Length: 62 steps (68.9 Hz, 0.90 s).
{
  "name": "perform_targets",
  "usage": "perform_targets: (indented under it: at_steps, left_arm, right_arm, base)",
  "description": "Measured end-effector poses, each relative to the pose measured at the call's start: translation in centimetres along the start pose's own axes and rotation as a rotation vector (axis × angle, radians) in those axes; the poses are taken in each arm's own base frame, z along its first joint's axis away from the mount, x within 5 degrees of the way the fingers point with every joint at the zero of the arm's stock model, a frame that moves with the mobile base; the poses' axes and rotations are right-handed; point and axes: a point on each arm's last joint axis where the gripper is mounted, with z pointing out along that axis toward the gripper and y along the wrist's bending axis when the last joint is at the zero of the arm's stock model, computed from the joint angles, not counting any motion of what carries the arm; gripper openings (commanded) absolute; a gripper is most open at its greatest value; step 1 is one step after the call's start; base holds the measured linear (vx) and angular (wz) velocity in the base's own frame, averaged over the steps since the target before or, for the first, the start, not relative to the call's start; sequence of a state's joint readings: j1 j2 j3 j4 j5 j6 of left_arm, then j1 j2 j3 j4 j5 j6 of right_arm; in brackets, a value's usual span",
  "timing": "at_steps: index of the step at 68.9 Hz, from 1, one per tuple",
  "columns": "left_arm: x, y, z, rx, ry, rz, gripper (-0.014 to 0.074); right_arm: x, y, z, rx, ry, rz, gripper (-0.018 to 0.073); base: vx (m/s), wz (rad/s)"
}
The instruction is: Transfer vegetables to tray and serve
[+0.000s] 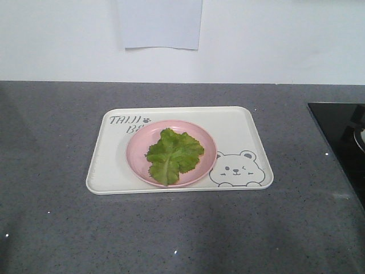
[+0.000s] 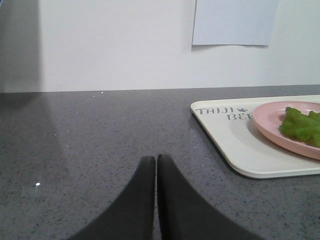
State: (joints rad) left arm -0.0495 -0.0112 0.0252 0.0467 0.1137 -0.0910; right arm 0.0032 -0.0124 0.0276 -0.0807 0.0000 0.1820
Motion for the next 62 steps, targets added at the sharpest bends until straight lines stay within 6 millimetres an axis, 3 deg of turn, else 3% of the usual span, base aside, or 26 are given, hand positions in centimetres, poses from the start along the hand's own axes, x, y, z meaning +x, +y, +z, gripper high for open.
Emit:
perform_targets:
  at_steps: [62]
  left_arm:
    - [0.00, 0.00, 0.00, 0.000, 0.000, -0.001, -0.0006]
  right_arm:
    - [0.12, -0.03, 0.00, 0.003, 0.013, 0.000, -0.0003]
  base:
    - [0.00, 0.00]
